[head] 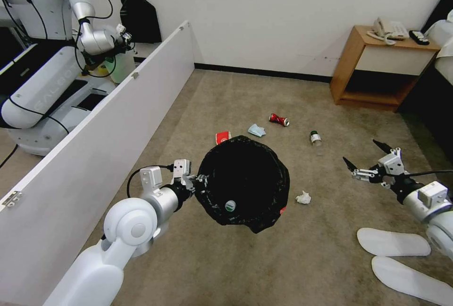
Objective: Pick up the trash bin and place the garbage on the floor into it.
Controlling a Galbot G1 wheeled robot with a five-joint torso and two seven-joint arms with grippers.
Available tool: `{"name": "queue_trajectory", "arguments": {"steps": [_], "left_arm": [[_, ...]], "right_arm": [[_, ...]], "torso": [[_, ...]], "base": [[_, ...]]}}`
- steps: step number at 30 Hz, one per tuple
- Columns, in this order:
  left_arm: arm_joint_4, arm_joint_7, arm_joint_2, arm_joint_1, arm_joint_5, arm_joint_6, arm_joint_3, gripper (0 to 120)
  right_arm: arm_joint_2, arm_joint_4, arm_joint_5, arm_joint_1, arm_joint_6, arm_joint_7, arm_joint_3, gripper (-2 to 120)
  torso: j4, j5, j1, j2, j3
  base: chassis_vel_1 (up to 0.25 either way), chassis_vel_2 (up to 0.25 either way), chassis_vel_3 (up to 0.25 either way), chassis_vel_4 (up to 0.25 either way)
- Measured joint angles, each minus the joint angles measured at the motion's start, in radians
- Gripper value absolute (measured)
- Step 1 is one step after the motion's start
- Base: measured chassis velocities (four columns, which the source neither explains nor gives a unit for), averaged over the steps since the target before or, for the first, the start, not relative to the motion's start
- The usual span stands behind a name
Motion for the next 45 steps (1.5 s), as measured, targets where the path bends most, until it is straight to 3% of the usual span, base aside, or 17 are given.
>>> {"name": "queue_trajectory", "arguments": {"steps": [6, 20, 25, 28, 31, 45], "left_arm": [[-0.013, 0.011, 0.001, 0.023, 0.01, 0.0, -0.017, 0], [-0.025, 0.026, -0.007, 0.069, 0.037, 0.0, -0.063, 0], [-0.025, 0.026, -0.007, 0.071, 0.038, 0.0, -0.063, 0], [-0.028, 0.035, -0.031, 0.101, 0.071, 0.0, -0.087, 0], [-0.034, 0.039, -0.04, 0.119, 0.083, 0.0, -0.099, 0], [-0.052, 0.055, -0.044, 0.158, 0.095, -0.001, -0.142, 0]], "right_arm": [[-0.029, -0.059, -0.008, 0.011, 0.0, -0.042, -0.023, 100], [-0.187, -0.237, 0.029, 0.115, -0.03, -0.259, -0.143, 100], [-0.193, -0.238, 0.033, 0.117, -0.035, -0.266, -0.145, 100], [-0.325, -0.266, 0.082, 0.159, -0.148, -0.412, -0.193, 100], [-0.364, -0.265, 0.114, 0.16, -0.209, -0.456, -0.203, 100], [-0.413, -0.284, 0.19, 0.102, -0.391, -0.52, -0.209, 100]], "torso": [[0.0002, 0.0003, 0.0, 0.0, 0.0], [0.0002, 0.0002, 0.0, 0.0, 0.0], [0.0001, 0.0002, 0.0, 0.0, 0.0], [0.0003, 0.0005, 0.0, 0.0, 0.0], [0.0003, -0.0007, 0.0, 0.0, 0.0], [0.0001, 0.0001, 0.0, 0.0, 0.0]], "base": [[0.0, 0.0, 0.0, 0.0], [0.0, 0.0, 0.0, 0.0], [0.0, 0.0, 0.0, 0.0], [0.0, 0.0, 0.0, 0.0], [0.0, 0.0, 0.0, 0.0], [0.0, 0.0, 0.0, 0.0]]}}
